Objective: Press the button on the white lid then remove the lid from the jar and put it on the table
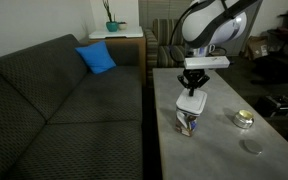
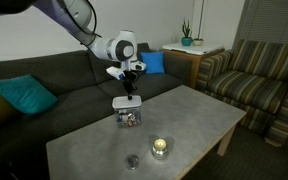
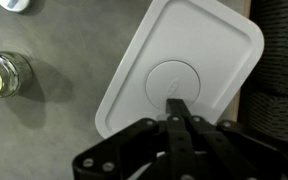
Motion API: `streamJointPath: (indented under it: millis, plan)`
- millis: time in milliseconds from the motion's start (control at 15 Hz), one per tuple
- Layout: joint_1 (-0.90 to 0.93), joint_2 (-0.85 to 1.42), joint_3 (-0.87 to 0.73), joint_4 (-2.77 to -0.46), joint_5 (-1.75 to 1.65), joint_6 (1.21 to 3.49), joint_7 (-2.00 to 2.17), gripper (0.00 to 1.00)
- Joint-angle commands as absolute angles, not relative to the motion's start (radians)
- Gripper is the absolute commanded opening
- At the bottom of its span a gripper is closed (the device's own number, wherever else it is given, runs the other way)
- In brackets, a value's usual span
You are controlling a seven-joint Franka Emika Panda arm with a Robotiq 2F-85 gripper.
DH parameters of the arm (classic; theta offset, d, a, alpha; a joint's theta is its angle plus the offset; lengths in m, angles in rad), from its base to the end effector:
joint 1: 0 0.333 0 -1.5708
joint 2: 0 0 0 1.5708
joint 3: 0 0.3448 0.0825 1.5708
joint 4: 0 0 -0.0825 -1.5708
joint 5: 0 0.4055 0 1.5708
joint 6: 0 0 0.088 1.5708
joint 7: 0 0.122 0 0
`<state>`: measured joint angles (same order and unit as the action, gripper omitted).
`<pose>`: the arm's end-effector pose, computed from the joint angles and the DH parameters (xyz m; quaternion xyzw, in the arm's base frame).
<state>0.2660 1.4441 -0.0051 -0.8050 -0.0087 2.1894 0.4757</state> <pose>0.7731 0.2078 -0.0225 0.9943 -0.1024 -0.0257 0.0164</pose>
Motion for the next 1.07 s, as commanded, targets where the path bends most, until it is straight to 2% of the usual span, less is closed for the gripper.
streamJointPath:
  millis: [0,600,1000]
  plan:
    - [0.246,1.361,0.019,-0.915,-0.002,2.218,0.405,0.00]
    - [0.225,1.242,0.053,-1.076,0.001,2.220,0.295,0.00]
    - [0.226,1.276,0.046,-1.101,0.003,2.273,0.328,0.00]
